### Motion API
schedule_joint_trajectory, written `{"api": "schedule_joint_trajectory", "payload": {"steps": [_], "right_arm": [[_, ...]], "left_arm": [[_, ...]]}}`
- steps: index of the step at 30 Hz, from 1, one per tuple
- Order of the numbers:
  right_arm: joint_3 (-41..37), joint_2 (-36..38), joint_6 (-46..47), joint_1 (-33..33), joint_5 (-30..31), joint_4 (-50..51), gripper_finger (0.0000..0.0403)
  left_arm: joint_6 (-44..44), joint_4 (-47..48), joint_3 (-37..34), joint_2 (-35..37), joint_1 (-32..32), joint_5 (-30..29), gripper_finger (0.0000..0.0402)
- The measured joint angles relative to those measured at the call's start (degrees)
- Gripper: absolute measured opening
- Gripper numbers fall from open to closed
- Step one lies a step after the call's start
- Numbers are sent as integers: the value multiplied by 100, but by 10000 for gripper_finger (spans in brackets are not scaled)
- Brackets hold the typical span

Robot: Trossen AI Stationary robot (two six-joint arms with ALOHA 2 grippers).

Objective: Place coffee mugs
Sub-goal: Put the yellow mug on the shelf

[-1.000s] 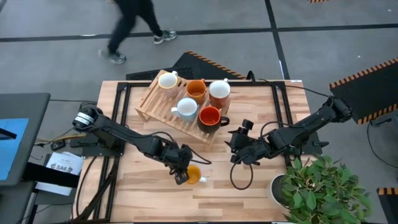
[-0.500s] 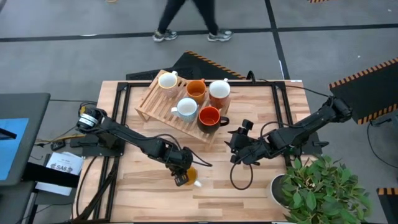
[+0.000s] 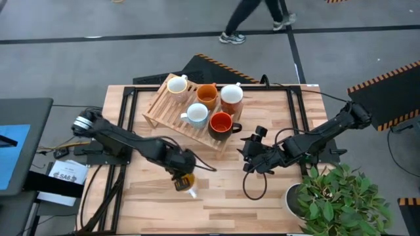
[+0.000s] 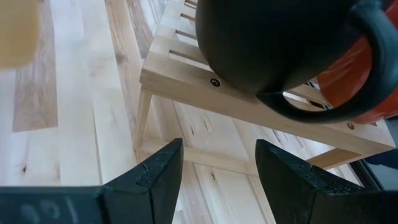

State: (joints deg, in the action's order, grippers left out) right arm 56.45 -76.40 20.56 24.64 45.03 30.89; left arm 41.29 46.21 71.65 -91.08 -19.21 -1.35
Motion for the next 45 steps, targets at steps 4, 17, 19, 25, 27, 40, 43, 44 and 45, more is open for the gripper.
{"api": "schedule_joint_trajectory", "payload": {"steps": [4, 17, 19, 25, 27, 40, 43, 44, 45], "right_arm": [[0, 0, 0, 0, -2, -1, 228], [0, 0, -2, -4, 0, -12, 228], [0, 0, -2, -4, 0, -12, 228], [0, 0, -2, -4, 0, -12, 228], [0, 0, -2, -4, 0, -15, 228], [2, 0, -2, -4, -2, -6, 228], [2, 0, -2, -4, -2, -4, 228], [2, 0, -2, -4, -2, -4, 228], [2, 0, -2, -4, -2, -4, 228]], "left_arm": [[271, 615, 348, 837, -43, -750, 4], [896, 3733, 2218, 2671, 462, -3623, 3], [898, 4205, 2294, 2690, 886, -3622, 2], [-191, 4148, 2073, 2506, 2136, -2869, 2], [-661, 3984, 2002, 2408, 2518, -2788, 2], [-2474, 3160, 1802, 1426, 4680, -774, 2], [-2618, 3172, 1817, 1183, 4869, -520, 2], [-2657, 3197, 1823, 1145, 4902, -460, 2], [-2690, 3206, 1825, 1113, 4923, -418, 2]]}}
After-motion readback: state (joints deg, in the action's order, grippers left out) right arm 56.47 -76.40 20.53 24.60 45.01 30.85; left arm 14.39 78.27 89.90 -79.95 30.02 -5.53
